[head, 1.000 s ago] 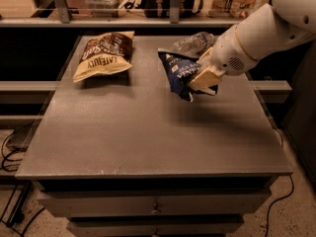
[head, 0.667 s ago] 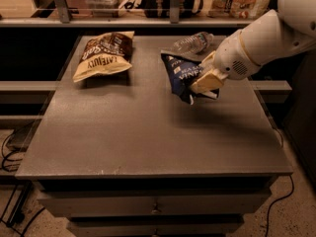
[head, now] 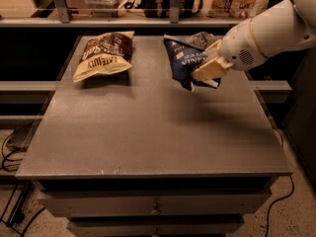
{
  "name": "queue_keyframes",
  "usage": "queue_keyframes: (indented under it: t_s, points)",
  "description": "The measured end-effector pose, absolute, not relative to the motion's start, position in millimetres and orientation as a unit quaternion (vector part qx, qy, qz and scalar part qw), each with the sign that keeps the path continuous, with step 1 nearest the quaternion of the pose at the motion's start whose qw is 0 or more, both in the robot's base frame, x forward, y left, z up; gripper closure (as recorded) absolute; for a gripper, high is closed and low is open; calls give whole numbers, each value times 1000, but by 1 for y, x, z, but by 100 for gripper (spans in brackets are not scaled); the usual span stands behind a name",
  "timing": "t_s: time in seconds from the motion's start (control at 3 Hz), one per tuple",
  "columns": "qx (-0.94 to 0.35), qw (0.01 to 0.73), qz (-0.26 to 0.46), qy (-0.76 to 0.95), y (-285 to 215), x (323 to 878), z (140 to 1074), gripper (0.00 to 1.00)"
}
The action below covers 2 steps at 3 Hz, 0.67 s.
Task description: Pick blue chip bag
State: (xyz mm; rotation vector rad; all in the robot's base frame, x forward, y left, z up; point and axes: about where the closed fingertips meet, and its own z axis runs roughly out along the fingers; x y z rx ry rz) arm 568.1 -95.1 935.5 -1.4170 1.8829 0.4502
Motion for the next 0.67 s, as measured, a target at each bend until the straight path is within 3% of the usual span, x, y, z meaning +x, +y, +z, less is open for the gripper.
queue_keyframes:
  t_s: [0.67]
  points:
    - [-552, 391, 157, 720, -96, 579, 987, 100]
